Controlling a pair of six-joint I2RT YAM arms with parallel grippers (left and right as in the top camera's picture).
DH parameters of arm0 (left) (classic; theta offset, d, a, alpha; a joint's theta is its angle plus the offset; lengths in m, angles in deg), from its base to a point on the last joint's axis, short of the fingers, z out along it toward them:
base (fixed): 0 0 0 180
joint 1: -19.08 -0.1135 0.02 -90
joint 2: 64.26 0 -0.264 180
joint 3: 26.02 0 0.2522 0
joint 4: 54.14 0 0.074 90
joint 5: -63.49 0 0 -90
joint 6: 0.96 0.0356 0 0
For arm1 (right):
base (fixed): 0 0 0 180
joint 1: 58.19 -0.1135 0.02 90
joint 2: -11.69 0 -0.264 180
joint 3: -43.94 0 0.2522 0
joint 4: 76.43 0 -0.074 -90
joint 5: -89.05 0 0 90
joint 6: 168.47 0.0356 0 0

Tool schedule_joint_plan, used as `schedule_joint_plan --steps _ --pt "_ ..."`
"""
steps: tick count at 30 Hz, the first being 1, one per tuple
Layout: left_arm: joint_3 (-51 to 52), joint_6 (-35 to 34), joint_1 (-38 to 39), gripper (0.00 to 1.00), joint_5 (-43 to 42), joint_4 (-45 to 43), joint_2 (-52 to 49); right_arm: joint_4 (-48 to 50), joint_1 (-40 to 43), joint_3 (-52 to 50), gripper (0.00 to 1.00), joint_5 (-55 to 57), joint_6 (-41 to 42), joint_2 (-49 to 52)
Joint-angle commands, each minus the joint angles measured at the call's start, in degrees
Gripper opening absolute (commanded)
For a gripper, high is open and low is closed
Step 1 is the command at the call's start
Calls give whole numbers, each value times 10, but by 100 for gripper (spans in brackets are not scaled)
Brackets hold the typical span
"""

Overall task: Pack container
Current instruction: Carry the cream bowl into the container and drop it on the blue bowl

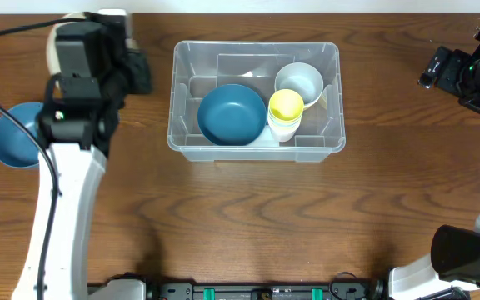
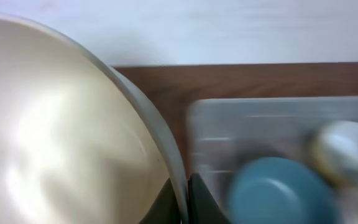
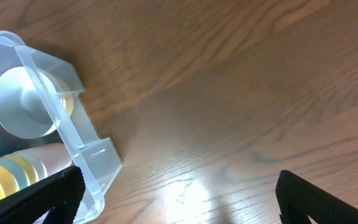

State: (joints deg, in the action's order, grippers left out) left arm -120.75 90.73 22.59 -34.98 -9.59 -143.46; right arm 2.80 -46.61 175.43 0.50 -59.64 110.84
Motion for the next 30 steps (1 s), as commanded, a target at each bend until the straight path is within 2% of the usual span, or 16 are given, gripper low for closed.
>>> schedule_joint_plan --steps 1,7,12,21,29,30 --pt "-3 -5 53 6 -48 4 10 0 1 7 99 0 0 -6" --pt "-3 10 156 6 -43 5 -16 -1 1 7 99 0 0 -6" --pt "-3 17 203 6 -25 5 -72 0 1 7 99 0 0 -6" --pt "-3 17 234 6 -22 9 -191 0 1 7 99 0 0 -6" --pt "-3 17 236 6 -23 22 -231 0 1 7 99 0 0 -6" --pt "-3 17 236 9 -23 22 -231 0 1 7 99 0 0 -6"
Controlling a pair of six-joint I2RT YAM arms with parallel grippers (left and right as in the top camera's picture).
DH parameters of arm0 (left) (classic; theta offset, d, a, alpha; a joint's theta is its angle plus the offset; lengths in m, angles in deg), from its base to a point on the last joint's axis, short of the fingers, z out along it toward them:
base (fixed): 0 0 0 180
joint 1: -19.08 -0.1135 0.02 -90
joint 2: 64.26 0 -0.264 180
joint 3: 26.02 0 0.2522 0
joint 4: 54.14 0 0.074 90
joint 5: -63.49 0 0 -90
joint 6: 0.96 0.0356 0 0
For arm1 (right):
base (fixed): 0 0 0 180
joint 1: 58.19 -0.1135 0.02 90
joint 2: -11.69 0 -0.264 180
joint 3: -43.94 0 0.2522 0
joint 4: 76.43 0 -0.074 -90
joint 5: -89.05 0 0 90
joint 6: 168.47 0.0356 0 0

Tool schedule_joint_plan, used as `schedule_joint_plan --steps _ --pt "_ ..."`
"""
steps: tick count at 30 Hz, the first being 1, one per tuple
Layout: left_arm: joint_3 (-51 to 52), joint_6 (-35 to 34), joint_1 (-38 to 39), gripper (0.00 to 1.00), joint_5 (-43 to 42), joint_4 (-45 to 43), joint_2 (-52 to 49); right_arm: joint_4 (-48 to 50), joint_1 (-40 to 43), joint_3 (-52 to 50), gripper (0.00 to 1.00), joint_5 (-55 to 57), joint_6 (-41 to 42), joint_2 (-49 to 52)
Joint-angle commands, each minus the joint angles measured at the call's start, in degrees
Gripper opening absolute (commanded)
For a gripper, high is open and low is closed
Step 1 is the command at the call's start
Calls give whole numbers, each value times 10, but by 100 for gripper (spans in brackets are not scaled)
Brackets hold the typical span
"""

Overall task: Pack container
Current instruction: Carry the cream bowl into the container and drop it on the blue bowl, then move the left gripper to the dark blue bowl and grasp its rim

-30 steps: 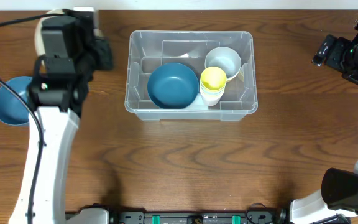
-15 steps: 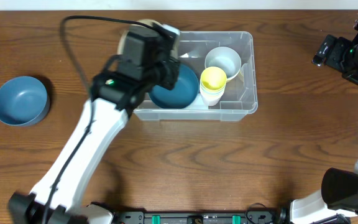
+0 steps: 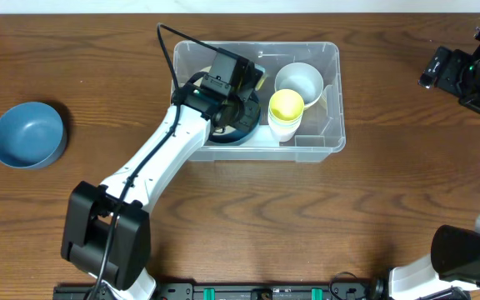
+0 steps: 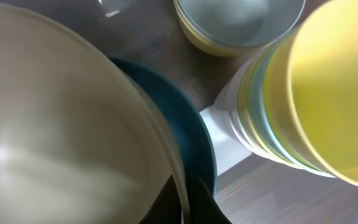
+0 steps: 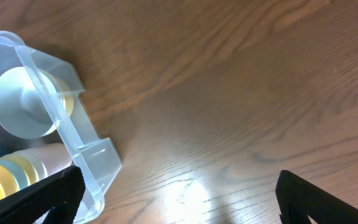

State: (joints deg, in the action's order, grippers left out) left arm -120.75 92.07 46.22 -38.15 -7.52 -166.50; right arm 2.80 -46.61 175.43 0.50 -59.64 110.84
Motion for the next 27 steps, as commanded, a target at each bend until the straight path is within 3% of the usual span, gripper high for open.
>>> schedule_joint_plan --steps 1,2,3,6,14,21,27 --pt "-3 3 0 17 9 1 -1 0 1 7 99 0 0 -6" --pt "-3 3 0 33 9 0 -1 0 1 7 99 0 0 -6" --pt "-3 3 0 41 9 -1 -1 0 1 7 99 0 0 -6" --pt "-3 3 0 54 9 -3 0 0 1 7 99 0 0 -6" --pt "-23 -6 -28 59 9 -1 61 0 1 7 99 0 0 -6" --pt "-26 -14 -124 59 9 9 169 0 1 7 99 0 0 -6" --pt "-26 -14 -225 59 50 38 197 0 1 7 99 0 0 -6"
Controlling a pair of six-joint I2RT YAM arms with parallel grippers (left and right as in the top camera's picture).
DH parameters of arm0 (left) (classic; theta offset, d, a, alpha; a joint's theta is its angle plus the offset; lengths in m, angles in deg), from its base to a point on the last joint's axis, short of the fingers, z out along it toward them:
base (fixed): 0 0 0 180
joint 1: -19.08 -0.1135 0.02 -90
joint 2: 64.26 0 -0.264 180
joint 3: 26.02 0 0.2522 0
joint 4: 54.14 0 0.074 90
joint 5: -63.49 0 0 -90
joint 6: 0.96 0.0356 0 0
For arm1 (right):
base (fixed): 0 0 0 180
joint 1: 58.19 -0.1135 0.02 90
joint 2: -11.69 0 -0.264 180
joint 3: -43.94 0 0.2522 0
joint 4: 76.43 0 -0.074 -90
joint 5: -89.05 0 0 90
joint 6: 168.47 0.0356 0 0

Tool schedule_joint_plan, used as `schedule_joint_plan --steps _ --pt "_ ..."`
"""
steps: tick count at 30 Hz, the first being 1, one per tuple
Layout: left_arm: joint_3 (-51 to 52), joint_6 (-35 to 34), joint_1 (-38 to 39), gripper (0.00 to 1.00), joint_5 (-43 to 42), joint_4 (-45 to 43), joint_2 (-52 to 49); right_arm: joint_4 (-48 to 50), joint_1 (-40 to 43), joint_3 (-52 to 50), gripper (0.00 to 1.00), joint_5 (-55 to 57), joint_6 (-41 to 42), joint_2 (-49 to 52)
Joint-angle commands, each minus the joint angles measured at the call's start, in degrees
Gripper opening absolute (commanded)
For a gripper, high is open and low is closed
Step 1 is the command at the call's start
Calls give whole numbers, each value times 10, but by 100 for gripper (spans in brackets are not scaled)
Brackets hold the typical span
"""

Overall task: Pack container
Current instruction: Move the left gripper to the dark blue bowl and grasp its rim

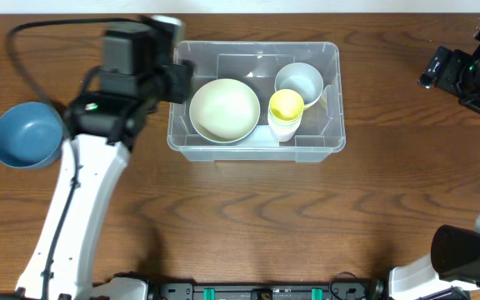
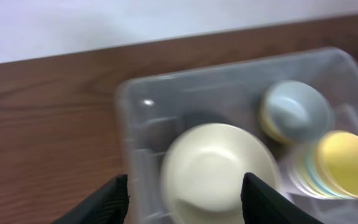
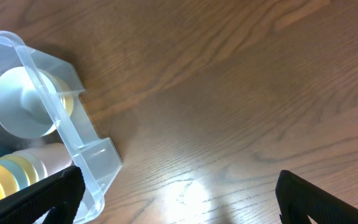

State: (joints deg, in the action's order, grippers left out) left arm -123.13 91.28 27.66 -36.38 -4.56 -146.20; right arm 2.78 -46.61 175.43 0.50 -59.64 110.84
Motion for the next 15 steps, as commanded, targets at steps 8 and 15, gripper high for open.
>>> schedule_joint_plan --steps 8,15 --pt "-2 -6 -199 65 49 -3 -68 0 1 7 99 0 0 -6" --pt "-2 -6 -282 81 55 -47 -172 0 1 7 99 0 0 -6"
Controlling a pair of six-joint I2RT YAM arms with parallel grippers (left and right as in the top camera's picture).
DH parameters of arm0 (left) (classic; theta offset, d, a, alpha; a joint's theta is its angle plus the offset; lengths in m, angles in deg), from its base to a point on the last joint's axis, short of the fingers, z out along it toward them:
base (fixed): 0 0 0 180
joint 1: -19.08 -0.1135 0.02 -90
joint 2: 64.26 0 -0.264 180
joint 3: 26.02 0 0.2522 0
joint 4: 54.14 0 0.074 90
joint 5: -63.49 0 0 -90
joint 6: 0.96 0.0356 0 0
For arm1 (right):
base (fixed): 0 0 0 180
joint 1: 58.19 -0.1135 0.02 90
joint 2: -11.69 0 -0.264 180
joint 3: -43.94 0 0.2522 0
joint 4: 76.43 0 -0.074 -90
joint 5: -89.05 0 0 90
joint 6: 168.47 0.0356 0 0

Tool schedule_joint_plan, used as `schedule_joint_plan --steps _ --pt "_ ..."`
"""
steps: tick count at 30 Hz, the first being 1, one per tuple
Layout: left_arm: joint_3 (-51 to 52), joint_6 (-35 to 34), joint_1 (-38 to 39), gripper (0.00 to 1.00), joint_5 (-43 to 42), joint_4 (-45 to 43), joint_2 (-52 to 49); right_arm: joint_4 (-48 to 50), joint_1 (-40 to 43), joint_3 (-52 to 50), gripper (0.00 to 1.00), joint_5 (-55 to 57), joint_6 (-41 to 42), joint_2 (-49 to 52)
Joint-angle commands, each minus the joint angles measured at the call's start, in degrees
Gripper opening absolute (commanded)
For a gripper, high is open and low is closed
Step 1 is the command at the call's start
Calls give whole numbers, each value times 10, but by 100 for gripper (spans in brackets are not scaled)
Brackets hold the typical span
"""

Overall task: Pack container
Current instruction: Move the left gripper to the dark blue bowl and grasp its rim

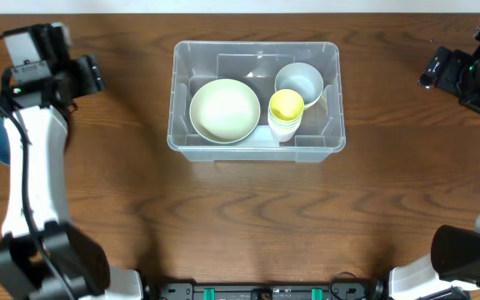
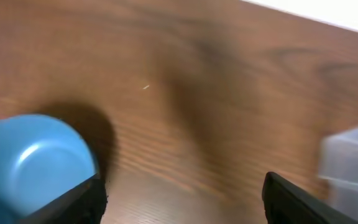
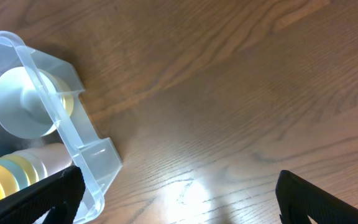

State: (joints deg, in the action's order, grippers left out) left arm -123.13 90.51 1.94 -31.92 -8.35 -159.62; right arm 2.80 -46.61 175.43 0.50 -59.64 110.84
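The clear plastic container [image 1: 257, 133] stands mid-table and holds a cream bowl [image 1: 225, 110], a stack of cups topped by a yellow one [image 1: 286, 108] and a pale blue bowl [image 1: 300, 82]. A blue bowl [image 2: 33, 165] sits on the table at the far left, mostly hidden under my left arm in the overhead view. My left gripper [image 2: 182, 205] is open above bare wood, just right of that bowl. At the far right edge my right gripper [image 3: 179, 199] is open with nothing in it, well off the container's corner [image 3: 61, 106].
The white back edge of the table [image 2: 328, 12] lies just beyond the left gripper. The left arm [image 1: 27, 167] runs along the table's left side. Wood tabletop [image 1: 257, 217] lies in front of the container.
My left gripper, open by the container's left wall before, is now at the far left of the table beside the blue bowl. The cream bowl stays in the container. The right arm is unchanged.
My left gripper held the cream bowl left of the container, where a dark blue bowl lay. Then it had that bowl inside, over the dark blue one. Then the cream bowl rested there and the gripper was open outside; now it is beside the blue bowl at the left.
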Motion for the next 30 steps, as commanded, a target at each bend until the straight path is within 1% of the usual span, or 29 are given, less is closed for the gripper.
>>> schedule_joint_plan --steps 1,8,12,17,18,19,20,21,22,24,26,30 --pt "-2 2 -32 82 12 -13 -51 0 1 7 99 0 0 -6" --pt "-2 1 -72 82 45 -26 -133 0 1 7 99 0 0 -6" --pt "-2 2 -82 82 67 -29 -173 0 1 7 99 0 0 -6" --pt "-2 1 -87 81 68 -26 -222 0 1 7 99 0 0 -6" --pt "-2 1 -87 76 68 -24 -228 0 1 7 99 0 0 -6" --pt "-2 1 -87 68 68 -22 -234 0 1 7 99 0 0 -6" --pt "-2 1 -87 57 67 -20 -238 0 1 7 99 0 0 -6" --pt "-2 0 -87 43 67 -17 -240 0 1 7 99 0 0 -6" --pt "-2 -1 -87 31 67 -16 -241 0 1 7 99 0 0 -6" --pt "-2 -10 -87 14 67 -15 -240 0 1 7 99 0 0 -6" --pt "-2 -32 -87 6 67 -14 -238 0 1 7 99 0 0 -6" --pt "-3 -48 -84 6 46 -2 -231 0 1 7 99 0 0 -6"
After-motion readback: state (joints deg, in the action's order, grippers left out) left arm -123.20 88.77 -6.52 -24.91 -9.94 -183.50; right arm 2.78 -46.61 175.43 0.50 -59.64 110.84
